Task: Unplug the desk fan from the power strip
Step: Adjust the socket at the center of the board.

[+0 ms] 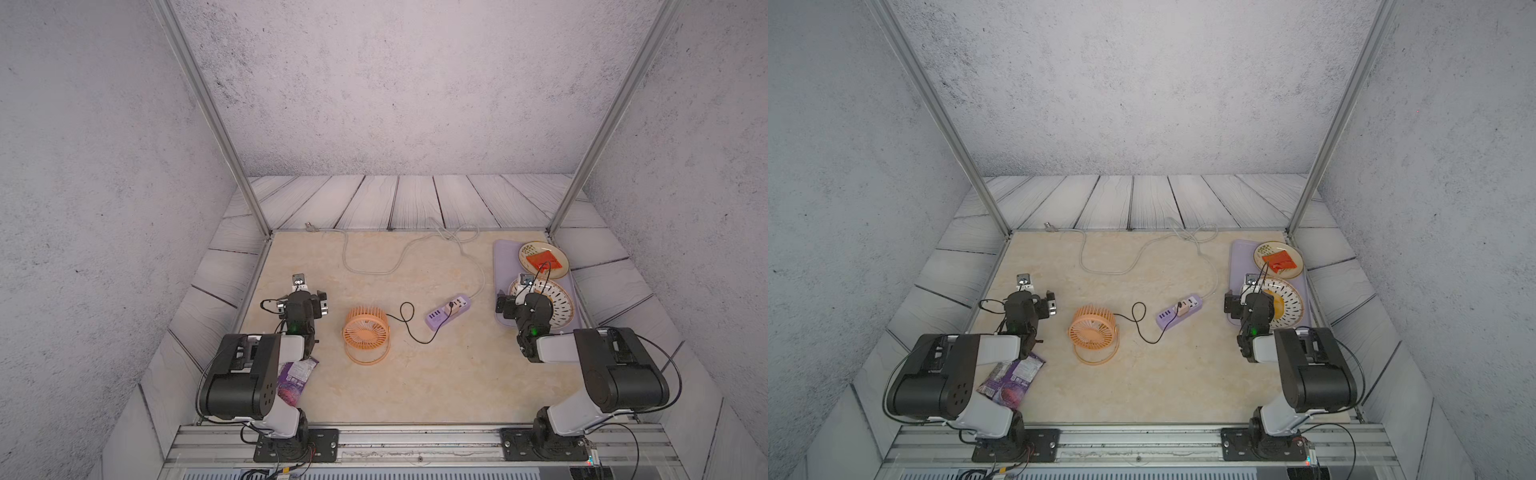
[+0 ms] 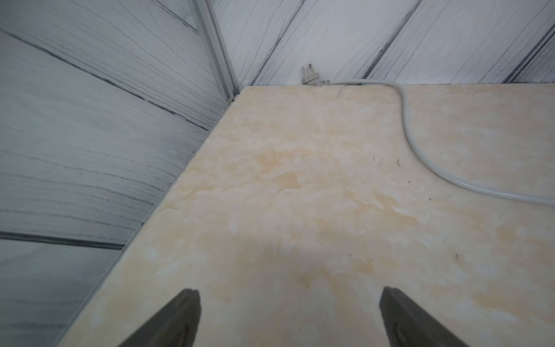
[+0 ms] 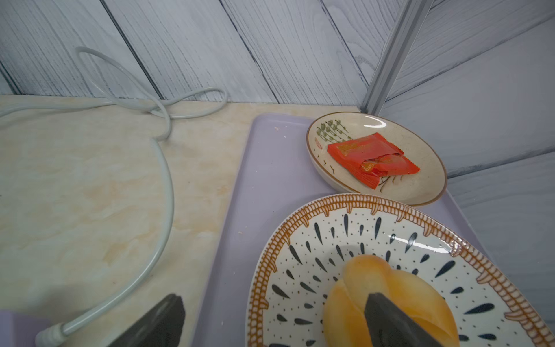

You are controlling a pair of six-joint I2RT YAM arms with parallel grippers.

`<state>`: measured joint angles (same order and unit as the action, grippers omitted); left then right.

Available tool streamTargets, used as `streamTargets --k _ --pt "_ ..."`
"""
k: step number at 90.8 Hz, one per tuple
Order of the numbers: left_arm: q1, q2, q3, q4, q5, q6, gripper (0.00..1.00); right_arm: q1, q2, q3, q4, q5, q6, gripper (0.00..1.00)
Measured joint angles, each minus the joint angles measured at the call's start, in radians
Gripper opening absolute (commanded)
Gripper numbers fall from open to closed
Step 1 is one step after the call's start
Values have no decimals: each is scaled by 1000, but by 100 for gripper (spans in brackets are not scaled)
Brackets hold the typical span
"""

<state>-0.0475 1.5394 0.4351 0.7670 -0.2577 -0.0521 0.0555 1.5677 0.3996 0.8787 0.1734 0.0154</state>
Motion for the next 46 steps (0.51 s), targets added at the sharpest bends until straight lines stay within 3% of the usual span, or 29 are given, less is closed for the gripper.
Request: streamTargets --k 46 --pt "0 0 0 0 0 0 100 0 0 0 0 -7 0 99"
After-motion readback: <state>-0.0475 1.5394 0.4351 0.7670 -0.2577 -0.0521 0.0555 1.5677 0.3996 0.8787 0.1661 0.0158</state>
